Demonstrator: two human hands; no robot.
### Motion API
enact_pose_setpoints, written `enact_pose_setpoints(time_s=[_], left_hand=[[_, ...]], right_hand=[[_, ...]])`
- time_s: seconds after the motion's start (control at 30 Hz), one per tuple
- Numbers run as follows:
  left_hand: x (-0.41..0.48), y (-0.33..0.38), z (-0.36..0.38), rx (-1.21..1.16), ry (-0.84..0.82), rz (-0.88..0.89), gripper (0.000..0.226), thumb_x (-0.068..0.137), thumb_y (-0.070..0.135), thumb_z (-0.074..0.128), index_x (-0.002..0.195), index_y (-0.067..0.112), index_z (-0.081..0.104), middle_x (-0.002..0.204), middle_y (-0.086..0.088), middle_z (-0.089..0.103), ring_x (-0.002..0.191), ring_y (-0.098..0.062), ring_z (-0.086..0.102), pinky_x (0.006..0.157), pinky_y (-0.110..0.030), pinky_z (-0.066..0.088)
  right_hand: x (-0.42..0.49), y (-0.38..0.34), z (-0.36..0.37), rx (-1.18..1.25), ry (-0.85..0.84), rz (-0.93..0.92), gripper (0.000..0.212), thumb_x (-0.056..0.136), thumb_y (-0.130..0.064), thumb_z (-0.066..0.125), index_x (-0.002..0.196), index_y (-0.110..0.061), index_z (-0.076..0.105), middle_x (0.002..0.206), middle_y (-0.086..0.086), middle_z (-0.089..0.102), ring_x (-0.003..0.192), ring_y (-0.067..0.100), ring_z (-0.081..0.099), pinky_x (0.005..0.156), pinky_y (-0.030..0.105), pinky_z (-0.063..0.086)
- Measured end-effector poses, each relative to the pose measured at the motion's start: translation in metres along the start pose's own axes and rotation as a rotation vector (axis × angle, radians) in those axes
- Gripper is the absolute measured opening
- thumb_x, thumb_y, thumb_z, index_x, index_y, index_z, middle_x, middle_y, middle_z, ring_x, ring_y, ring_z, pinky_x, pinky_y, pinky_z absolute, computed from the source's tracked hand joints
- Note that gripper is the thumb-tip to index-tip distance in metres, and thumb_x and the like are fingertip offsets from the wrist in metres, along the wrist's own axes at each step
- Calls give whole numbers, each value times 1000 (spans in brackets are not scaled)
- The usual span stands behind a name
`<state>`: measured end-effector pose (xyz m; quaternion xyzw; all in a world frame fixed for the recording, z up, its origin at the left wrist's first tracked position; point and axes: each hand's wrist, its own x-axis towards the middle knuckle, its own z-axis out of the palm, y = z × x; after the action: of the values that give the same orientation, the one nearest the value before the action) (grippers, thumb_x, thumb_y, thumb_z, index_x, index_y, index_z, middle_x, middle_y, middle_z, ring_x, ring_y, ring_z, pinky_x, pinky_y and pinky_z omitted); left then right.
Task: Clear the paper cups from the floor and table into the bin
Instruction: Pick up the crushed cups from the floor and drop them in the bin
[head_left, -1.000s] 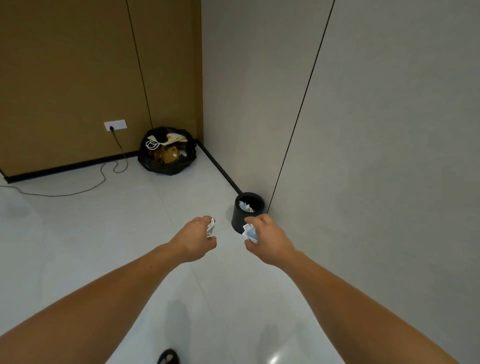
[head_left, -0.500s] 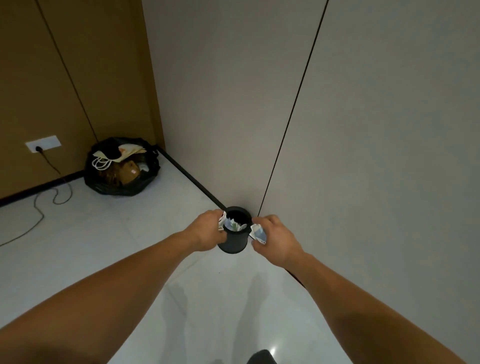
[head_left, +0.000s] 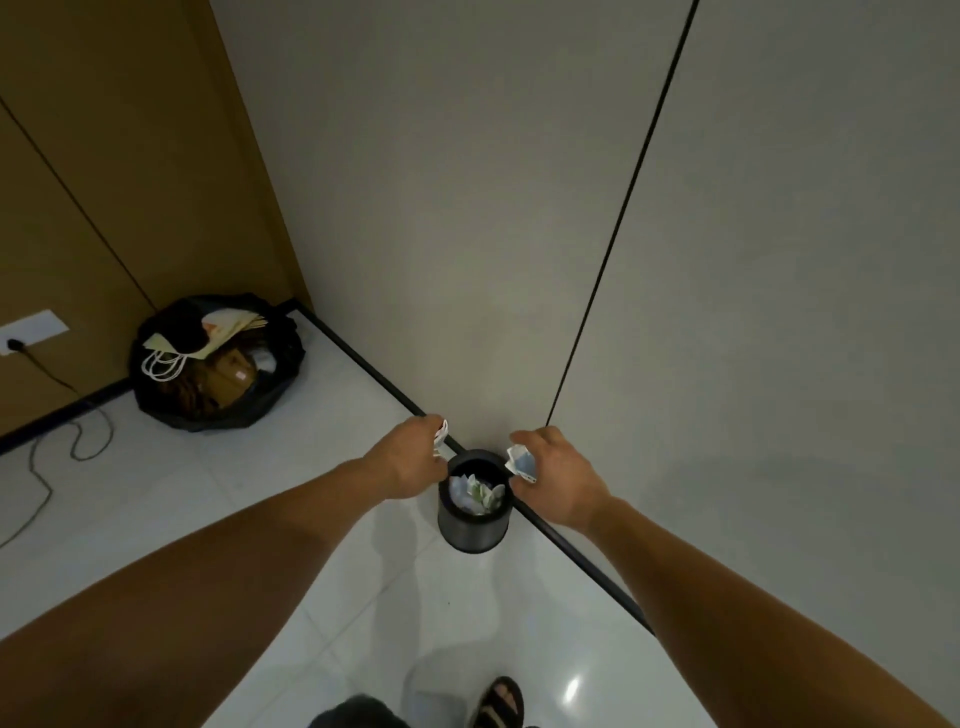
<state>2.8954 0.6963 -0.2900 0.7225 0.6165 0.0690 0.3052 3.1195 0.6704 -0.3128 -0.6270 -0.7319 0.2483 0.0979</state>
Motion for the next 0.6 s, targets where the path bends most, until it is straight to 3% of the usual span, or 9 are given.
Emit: enact_pose_setpoints(time_s=[0.23, 0.43, 0.5, 0.6], left_hand=[[102, -20, -2, -39, -105, 37, 44, 86, 15, 62, 126, 7, 46, 124, -15, 52, 109, -26, 51, 80, -21, 34], [201, -69, 9, -64, -281, 75, 46, 87, 14, 61, 130, 7, 45, 129, -13, 49, 117, -26, 49, 86, -19, 34], [232, -88, 17, -78, -341, 62, 38, 87, 13, 60, 124, 8, 49, 123, -11, 51, 114, -27, 51, 87, -22, 37], [274, -114, 40, -76, -417, 40, 16, 82, 11, 64, 94, 11, 54, 96, -6, 55, 96, -30, 57, 69, -20, 38]], right_hand=[[92, 8, 1, -28, -63, 48, 60, 87, -28, 65, 143, -24, 44, 140, 5, 42, 117, 25, 53, 96, 28, 43], [170, 14, 39, 18, -106, 252, 60, 89, -36, 63, 143, -27, 38, 139, 2, 40, 117, 23, 53, 97, 31, 46], [194, 20, 60, 26, -157, 319, 60, 89, -39, 62, 142, -28, 36, 136, 2, 40, 116, 22, 52, 98, 30, 46], [224, 37, 97, 44, -213, 390, 58, 91, -37, 60, 142, -26, 35, 136, 4, 41, 114, 22, 53, 96, 29, 46]])
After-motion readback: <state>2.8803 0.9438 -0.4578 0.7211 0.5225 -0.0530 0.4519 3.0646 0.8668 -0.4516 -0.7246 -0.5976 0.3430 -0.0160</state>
